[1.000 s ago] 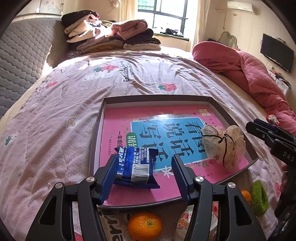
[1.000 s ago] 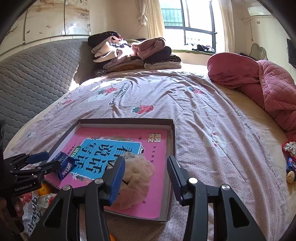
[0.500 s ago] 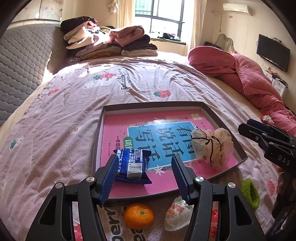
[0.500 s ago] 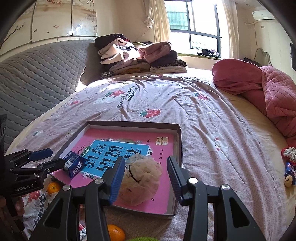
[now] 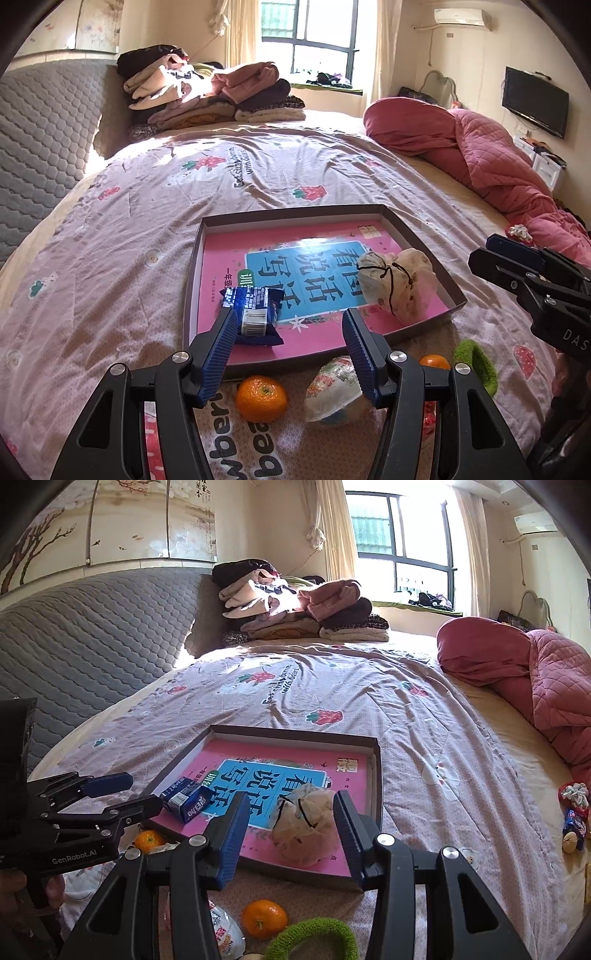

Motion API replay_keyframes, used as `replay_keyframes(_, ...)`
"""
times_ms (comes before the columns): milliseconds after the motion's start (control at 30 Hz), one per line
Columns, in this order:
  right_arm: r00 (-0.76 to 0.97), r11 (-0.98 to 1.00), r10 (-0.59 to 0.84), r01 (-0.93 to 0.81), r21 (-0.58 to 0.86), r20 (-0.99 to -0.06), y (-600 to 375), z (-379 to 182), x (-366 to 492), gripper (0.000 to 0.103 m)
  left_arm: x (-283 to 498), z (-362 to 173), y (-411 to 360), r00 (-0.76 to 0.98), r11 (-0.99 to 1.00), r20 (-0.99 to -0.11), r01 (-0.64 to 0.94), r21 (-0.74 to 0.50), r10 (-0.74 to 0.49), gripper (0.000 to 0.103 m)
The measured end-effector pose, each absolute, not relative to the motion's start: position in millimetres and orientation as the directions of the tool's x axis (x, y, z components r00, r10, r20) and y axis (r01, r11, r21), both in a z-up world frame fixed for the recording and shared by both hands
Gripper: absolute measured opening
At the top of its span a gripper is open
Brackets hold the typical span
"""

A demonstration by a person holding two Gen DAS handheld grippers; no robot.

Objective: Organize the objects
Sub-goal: 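Withdraw both grippers from the tray back toward the loose items, then move left gripper to bagged red ball while right gripper grasps green ring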

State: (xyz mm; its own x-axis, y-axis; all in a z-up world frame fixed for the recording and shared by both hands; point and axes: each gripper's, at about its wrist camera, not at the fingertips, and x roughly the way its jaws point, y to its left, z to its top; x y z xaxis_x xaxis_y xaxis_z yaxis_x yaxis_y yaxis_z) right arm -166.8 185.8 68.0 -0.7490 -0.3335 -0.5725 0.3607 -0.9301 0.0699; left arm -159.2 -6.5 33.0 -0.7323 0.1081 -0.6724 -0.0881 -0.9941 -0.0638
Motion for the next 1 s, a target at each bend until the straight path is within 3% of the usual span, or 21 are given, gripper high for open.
replay_keyframes(1000,-0.738,-0.947,-0.291,0.311,0.077,-0.608,224.7,52.0,-109.1,0.047,-91.2,30.0,17.0,-0.711,-0.990,-0.688,-0.103,-0.100,0.143,0.061)
